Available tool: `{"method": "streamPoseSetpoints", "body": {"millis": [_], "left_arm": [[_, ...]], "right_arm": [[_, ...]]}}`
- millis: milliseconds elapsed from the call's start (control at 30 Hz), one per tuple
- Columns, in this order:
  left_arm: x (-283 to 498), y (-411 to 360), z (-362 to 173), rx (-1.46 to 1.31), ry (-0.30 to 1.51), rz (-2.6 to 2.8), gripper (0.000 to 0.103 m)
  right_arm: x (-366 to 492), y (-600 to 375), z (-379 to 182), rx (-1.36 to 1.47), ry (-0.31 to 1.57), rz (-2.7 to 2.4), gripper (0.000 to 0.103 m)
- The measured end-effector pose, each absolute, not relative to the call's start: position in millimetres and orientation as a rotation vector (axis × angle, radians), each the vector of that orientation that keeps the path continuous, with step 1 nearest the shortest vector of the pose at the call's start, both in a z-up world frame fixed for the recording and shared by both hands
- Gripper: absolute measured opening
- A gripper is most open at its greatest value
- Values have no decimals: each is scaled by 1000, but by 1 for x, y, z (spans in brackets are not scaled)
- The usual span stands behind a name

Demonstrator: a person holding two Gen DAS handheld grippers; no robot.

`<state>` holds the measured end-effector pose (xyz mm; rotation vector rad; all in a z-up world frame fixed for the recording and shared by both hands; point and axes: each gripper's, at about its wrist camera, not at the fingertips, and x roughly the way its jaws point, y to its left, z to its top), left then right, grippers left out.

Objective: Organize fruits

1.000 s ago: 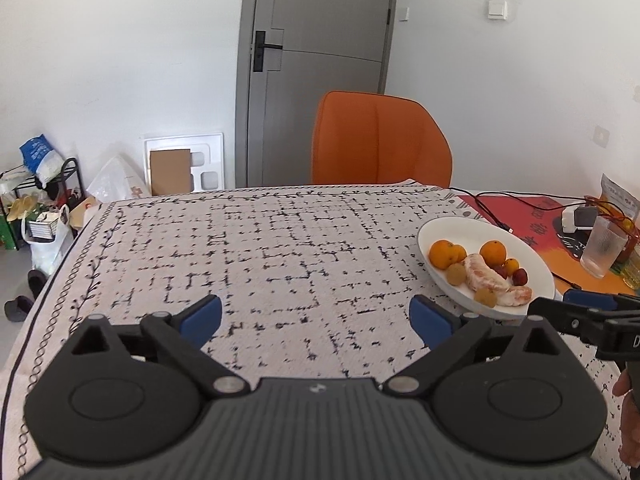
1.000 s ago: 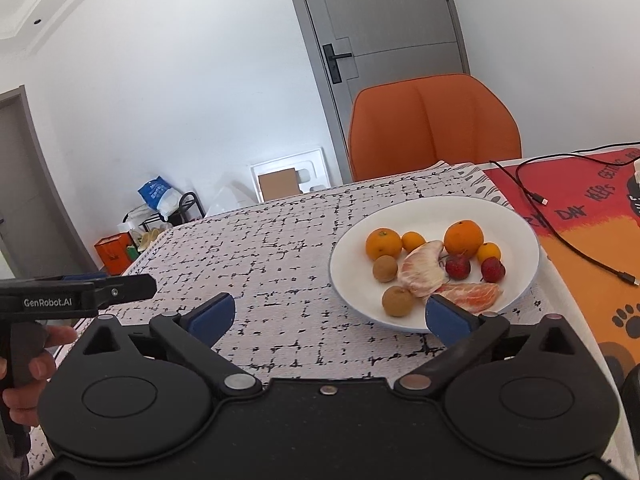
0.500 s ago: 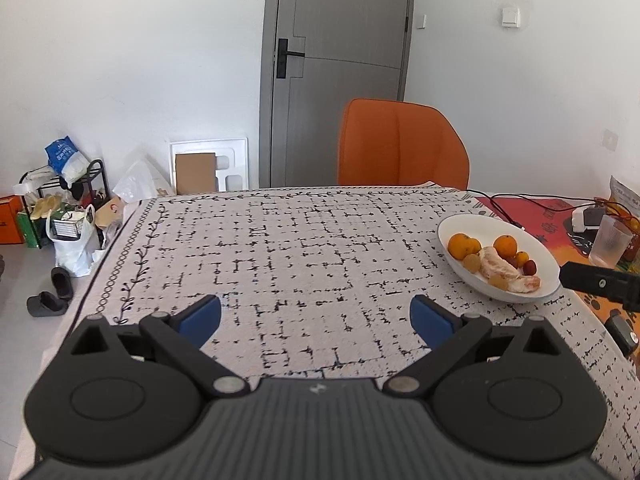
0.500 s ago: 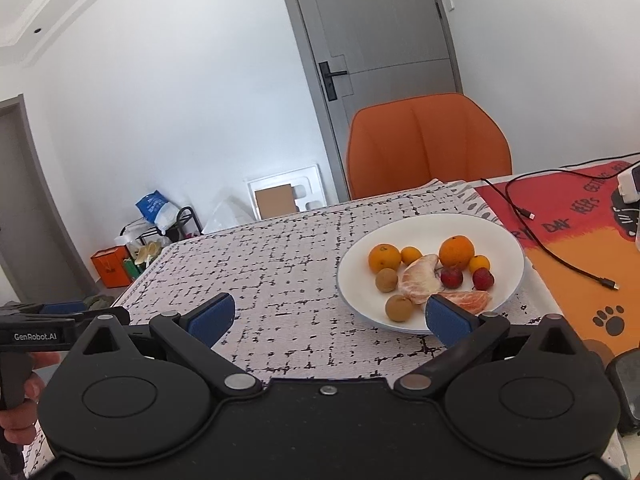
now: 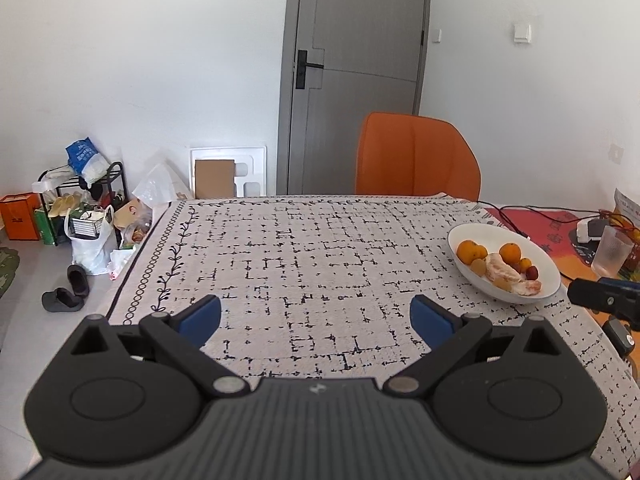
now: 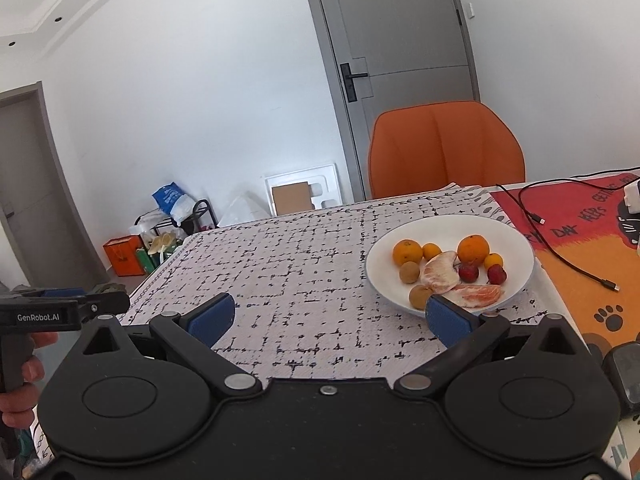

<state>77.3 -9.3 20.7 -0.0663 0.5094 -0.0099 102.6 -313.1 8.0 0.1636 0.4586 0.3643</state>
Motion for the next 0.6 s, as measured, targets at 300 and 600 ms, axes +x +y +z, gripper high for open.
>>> {"method": "streamPoseSetpoints", "body": {"millis": [300, 600], "left_arm": [[59, -8, 17, -71, 515, -3, 100], [52, -6, 13, -71, 527, 6, 100]], "right_arm": [[89, -308, 6, 157, 467, 369, 103], [86, -306, 1, 149, 486, 370, 103]]}}
